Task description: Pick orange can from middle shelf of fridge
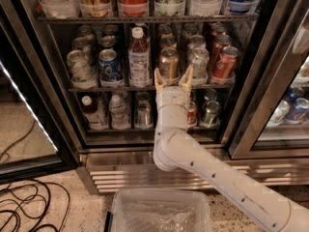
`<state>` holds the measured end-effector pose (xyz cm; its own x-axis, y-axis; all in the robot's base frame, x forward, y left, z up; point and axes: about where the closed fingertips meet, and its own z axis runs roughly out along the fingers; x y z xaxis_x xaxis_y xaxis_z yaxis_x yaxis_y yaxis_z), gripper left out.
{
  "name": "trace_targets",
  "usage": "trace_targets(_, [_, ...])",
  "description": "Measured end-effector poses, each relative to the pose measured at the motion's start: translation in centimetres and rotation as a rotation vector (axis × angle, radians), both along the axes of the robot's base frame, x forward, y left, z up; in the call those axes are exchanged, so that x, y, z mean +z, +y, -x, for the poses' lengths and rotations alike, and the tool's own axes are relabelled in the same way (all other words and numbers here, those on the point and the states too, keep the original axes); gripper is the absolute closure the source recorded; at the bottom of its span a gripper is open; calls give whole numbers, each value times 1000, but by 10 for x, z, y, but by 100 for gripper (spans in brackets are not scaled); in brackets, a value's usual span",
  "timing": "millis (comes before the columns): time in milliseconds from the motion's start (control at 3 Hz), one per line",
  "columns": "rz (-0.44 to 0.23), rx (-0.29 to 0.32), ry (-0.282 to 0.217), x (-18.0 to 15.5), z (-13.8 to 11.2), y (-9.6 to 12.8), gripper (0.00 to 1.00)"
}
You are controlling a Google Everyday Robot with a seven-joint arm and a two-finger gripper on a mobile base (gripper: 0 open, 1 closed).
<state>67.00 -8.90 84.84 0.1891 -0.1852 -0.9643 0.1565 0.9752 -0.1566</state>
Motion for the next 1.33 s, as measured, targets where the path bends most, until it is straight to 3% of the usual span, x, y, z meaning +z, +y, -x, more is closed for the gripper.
trace_targets(667, [-19,47,46,-11,-23,5,31])
trace_targets(1333, [12,21,27,-7,-47,0,31])
